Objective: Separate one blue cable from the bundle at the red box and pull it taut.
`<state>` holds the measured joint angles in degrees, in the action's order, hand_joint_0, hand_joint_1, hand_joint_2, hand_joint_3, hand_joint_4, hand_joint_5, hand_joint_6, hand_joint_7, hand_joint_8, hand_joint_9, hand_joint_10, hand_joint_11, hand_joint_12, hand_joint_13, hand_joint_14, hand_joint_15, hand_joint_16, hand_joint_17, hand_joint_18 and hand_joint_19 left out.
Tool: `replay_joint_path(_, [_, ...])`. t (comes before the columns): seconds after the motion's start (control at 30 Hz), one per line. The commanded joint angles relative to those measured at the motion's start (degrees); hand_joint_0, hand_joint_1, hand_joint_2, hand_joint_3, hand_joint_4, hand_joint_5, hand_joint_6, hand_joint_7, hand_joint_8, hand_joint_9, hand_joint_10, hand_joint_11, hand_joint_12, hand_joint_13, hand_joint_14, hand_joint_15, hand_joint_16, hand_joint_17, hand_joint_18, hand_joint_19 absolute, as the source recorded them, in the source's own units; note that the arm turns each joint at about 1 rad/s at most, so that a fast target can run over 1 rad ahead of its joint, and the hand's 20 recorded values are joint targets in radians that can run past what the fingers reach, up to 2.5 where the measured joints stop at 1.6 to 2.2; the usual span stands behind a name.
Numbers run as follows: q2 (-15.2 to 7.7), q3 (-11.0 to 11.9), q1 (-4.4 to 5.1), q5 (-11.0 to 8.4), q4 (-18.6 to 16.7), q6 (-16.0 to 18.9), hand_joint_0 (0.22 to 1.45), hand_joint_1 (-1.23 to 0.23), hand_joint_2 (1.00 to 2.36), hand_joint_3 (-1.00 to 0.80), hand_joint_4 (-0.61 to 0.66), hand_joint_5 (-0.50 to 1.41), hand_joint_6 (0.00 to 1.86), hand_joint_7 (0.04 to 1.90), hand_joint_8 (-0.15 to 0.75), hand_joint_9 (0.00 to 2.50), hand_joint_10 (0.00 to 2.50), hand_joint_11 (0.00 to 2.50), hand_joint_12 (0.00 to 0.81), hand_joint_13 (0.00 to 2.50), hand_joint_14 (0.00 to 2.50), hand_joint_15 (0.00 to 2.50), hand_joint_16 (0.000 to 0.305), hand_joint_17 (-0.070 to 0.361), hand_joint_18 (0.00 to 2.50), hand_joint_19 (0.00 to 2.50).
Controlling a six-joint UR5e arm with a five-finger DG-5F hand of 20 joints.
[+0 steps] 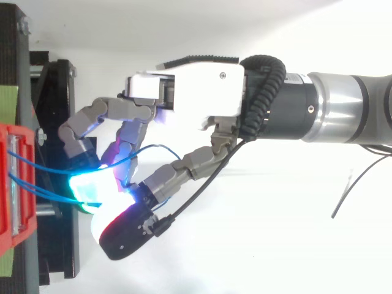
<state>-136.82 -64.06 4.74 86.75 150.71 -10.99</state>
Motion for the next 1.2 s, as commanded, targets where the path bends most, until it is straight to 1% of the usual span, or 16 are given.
replay_joint_path(0.0, [0.06, 0.07, -0.09, 0.00, 0.11, 0.00, 0.77, -0.93, 1.02, -0.34, -0.01, -0.16, 0.91, 1.44, 0.322, 1.14, 0.02, 1.05, 0.369, 0.95, 0.02, 0.63, 0.047, 0.106, 0.95, 0.64])
replay_joint_path(0.03, [-0.03, 0.07, 0.00, 0.00, 0.11, 0.00, 0.79, -0.93, 1.01, -0.38, 0.01, -0.17, 0.91, 1.47, 0.326, 1.14, 0.02, 1.05, 0.369, 0.95, 0.02, 0.63, 0.047, 0.105, 0.95, 0.63])
replay_joint_path(0.07, [0.06, 0.07, 0.00, 0.00, 0.11, 0.00, 0.81, -0.93, 1.00, -0.46, 0.01, -0.17, 0.91, 1.46, 0.323, 1.14, 0.02, 1.04, 0.366, 0.95, 0.02, 0.62, 0.047, 0.105, 0.95, 0.63])
replay_joint_path(0.1, [-0.03, 0.07, 0.00, 0.00, 0.20, 0.00, 0.82, -0.93, 1.00, -0.50, 0.00, -0.16, 0.91, 1.46, 0.320, 1.15, 0.02, 1.06, 0.366, 0.95, 0.02, 0.62, 0.047, 0.105, 0.95, 0.62])
replay_joint_path(0.2, [0.06, 0.07, 0.00, 0.00, 0.29, 0.00, 0.80, -0.93, 1.00, -0.50, 0.02, -0.16, 0.92, 1.49, 0.319, 1.15, 0.02, 1.04, 0.362, 0.96, 0.02, 0.62, 0.046, 0.103, 0.97, 0.60])
replay_joint_path(0.33, [-0.03, 0.07, 0.00, 0.00, 0.55, 0.00, 0.77, -0.95, 1.00, -0.50, 0.04, -0.15, 0.92, 1.48, 0.321, 1.16, 0.02, 1.06, 0.362, 0.96, 0.02, 0.63, 0.046, 0.103, 0.97, 0.59])
replay_joint_path(0.43, [0.06, 0.16, 0.00, 0.00, 0.73, 0.00, 0.73, -0.97, 1.00, -0.50, 0.09, -0.14, 0.92, 1.49, 0.324, 1.17, 0.02, 1.06, 0.360, 0.96, 0.02, 0.63, 0.045, 0.102, 0.97, 0.60])
replay_joint_path(0.57, [0.06, 0.34, 0.00, 0.00, 0.73, 0.00, 0.68, -0.96, 1.00, -0.50, 0.11, -0.13, 0.91, 1.47, 0.325, 1.19, 0.02, 1.06, 0.361, 0.97, 0.02, 0.63, 0.045, 0.101, 0.97, 0.62])
replay_joint_path(0.6, [0.06, 0.34, 0.00, 0.00, 0.73, 0.00, 0.66, -0.95, 1.00, -0.50, 0.10, -0.13, 0.91, 1.43, 0.330, 1.20, 0.02, 1.07, 0.362, 0.97, 0.02, 0.63, 0.045, 0.101, 0.97, 0.63])
replay_joint_path(0.63, [0.06, 0.34, 0.00, 0.00, 0.73, 0.00, 0.65, -0.94, 1.00, -0.50, 0.11, -0.12, 0.91, 1.43, 0.329, 1.21, 0.02, 1.07, 0.364, 0.98, 0.02, 0.64, 0.045, 0.101, 0.97, 0.63])
replay_joint_path(0.7, [0.06, 0.34, 0.09, 0.00, 0.73, 0.00, 0.62, -0.87, 1.00, -0.50, 0.13, -0.12, 0.90, 1.45, 0.334, 1.25, 0.02, 1.04, 0.363, 0.99, 0.02, 0.64, 0.045, 0.102, 0.98, 0.65])
replay_joint_path(0.93, [0.06, 0.60, 0.09, -0.26, 0.73, 0.00, 0.56, -0.66, 1.00, -0.50, 0.13, -0.10, 0.89, 1.41, 0.350, 1.30, 0.02, 1.03, 0.376, 1.03, 0.02, 0.65, 0.048, 0.107, 1.02, 0.69])
replay_joint_path(1.1, [-0.03, 0.51, 0.09, -0.26, 0.82, 0.00, 0.51, -0.53, 1.00, -0.50, 0.14, -0.10, 0.89, 1.38, 0.368, 1.34, 0.02, 1.02, 0.400, 1.07, 0.02, 0.66, 0.051, 0.115, 1.06, 0.70])
replay_joint_path(1.17, [-0.03, 0.51, 0.18, -0.26, 0.82, 0.00, 0.47, -0.51, 1.00, -0.50, 0.15, -0.10, 0.88, 1.37, 0.376, 1.35, 0.02, 1.01, 0.414, 1.10, 0.02, 0.66, 0.054, 0.122, 1.09, 0.71])
